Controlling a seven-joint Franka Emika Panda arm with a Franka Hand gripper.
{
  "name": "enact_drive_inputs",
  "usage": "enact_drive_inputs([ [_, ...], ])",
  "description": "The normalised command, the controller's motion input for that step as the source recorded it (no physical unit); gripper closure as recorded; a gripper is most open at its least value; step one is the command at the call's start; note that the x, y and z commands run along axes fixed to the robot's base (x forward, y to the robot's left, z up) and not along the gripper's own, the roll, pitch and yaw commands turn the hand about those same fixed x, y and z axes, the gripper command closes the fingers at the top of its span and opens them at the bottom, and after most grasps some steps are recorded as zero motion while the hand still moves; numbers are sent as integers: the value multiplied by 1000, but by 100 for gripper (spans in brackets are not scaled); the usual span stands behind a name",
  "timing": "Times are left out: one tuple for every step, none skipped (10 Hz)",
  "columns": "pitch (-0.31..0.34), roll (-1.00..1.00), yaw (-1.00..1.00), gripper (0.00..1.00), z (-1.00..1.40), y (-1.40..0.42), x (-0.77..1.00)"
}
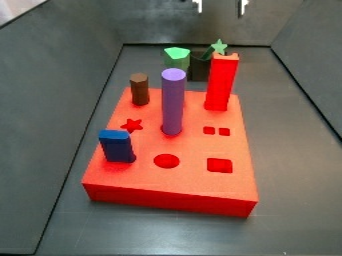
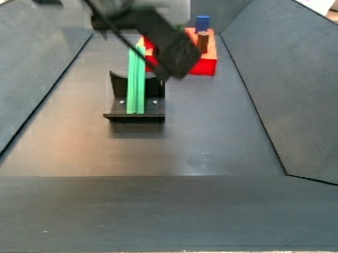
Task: Pick up the star object. Move up. Place the star object on the fixture. Regrasp the star object. Move to above the board. Insert the star object.
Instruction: Regrasp the star object.
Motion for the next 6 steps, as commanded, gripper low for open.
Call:
enact_drive_inputs([
  [58, 1000, 25, 0, 813, -1000, 3],
  [57, 1000, 25, 0, 799, -1000, 4],
  [47, 1000, 24, 0, 780, -1000, -29],
  [40, 1000, 23, 0, 717, -1000, -62],
  [35, 1000, 23, 0, 457, -814, -65],
  [34, 1000, 23, 0, 300, -690, -56],
])
